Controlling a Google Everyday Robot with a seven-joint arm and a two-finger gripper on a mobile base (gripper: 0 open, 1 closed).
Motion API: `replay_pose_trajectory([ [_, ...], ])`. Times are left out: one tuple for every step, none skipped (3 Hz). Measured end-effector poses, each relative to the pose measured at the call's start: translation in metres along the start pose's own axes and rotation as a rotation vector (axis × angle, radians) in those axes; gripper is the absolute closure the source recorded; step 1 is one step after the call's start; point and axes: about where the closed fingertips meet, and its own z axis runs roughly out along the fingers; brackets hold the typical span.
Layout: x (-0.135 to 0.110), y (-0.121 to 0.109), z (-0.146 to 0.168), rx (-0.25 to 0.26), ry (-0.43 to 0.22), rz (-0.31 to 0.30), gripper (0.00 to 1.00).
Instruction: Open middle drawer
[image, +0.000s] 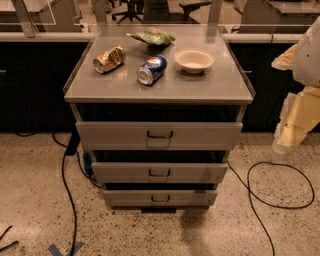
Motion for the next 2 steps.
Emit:
replay_pose_trajectory([
  [-0.0008, -0.0006, -0.0032, 0.019, 0.001, -0.002, 0.00],
  [0.0013, 0.0042, -0.0011, 0.053, -0.004, -0.041, 0.00],
])
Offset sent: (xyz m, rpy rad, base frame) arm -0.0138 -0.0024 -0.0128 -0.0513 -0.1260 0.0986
